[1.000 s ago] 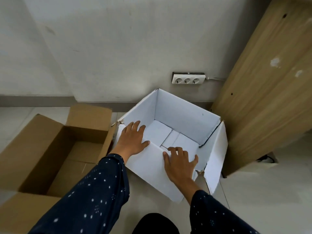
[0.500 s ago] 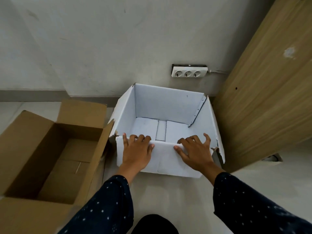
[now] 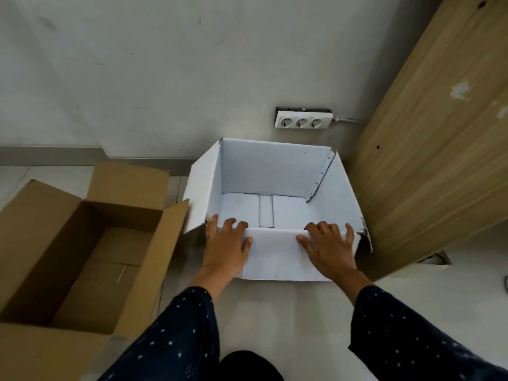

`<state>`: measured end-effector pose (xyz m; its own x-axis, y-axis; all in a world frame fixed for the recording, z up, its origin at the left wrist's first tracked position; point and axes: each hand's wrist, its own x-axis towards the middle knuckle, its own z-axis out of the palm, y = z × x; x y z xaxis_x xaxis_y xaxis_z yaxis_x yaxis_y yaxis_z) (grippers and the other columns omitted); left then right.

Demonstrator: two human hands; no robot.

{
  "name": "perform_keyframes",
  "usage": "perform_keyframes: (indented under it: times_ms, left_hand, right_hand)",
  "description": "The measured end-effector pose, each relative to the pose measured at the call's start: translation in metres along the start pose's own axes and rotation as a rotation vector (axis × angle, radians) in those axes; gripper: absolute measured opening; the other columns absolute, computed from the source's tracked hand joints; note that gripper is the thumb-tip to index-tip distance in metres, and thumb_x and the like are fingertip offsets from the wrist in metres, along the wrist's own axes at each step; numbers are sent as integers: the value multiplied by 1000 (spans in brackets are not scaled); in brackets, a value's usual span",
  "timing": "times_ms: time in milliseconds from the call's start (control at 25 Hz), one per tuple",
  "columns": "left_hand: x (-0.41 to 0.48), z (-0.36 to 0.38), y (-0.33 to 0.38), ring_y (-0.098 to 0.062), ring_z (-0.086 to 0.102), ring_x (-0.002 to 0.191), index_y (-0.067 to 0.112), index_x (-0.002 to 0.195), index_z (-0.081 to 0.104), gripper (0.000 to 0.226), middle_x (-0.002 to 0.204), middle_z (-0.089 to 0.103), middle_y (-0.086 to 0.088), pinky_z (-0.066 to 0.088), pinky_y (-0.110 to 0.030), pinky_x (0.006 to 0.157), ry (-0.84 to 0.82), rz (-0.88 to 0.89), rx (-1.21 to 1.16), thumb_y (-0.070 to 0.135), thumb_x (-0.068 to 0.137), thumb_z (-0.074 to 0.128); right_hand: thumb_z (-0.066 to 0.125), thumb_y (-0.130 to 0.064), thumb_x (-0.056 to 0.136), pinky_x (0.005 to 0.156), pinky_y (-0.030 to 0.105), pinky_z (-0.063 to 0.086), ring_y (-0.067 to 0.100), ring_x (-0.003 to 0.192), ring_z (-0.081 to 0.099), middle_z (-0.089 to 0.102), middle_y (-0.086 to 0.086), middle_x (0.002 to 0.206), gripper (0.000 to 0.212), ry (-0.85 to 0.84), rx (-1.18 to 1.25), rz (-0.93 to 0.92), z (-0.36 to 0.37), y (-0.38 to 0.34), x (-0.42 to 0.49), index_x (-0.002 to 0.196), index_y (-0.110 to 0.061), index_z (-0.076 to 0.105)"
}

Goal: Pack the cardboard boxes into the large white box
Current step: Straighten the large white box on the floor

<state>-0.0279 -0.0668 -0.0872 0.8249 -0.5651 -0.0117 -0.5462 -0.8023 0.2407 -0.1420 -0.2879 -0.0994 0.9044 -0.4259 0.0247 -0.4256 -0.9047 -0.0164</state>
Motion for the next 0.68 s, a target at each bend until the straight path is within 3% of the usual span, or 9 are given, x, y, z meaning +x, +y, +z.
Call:
perform_keyframes:
  times_ms: [120, 200, 320, 480, 600, 680]
  left_hand:
    - [3, -5, 5, -37, 8, 145, 30, 140, 35, 52, 153, 31, -3, 5, -53, 118, -167, 16, -98, 47, 92, 44]
    - [0, -23, -7, -30, 13, 146, 30, 143, 31, 56, 157, 25, 1, 14, -46, 118, -228, 38, -189, 44, 91, 46]
    - [-12, -59, -41, -21, 40, 133, 30, 135, 42, 45, 149, 39, 4, 35, -38, 107, 16, 107, -216, 37, 91, 46]
    - [-38, -105, -117, -16, 52, 115, 27, 125, 50, 36, 130, 52, 4, 48, -36, 96, 266, 18, -138, 31, 89, 48]
    - [-71, -123, -197, -19, 47, 121, 28, 124, 51, 35, 133, 50, 3, 48, -40, 97, 316, -182, -104, 30, 89, 50]
    - [-97, -125, -250, -25, 42, 128, 26, 126, 51, 38, 141, 44, -2, 44, -44, 102, 302, -318, -29, 30, 88, 52]
  right_hand:
    - [20, -62, 93, 109, 58, 18, 19, 113, 51, 58, -7, 113, 44, -127, -12, -10, -8, 18, 8, 113, -36, 49]
    - [19, -64, 92, 109, 58, 16, 18, 117, 49, 58, -9, 117, 45, -192, 40, 20, -16, 13, 12, 111, -39, 52]
    - [34, -58, 94, 108, 55, 19, 19, 121, 48, 59, -7, 121, 37, -35, 185, 28, -30, -22, 19, 110, -37, 61]
    - [50, -39, 95, 87, 35, 42, 22, 106, 56, 64, 0, 114, 26, 199, 459, -248, -58, -133, 27, 112, -24, 63]
    - [52, -37, 95, 77, 28, 50, 17, 98, 59, 60, -1, 114, 26, 105, 607, -340, -65, -234, 3, 118, -26, 55]
    - [54, -39, 92, 86, 36, 52, 22, 109, 56, 51, 3, 128, 38, -6, 604, -242, -46, -290, -27, 128, -27, 46]
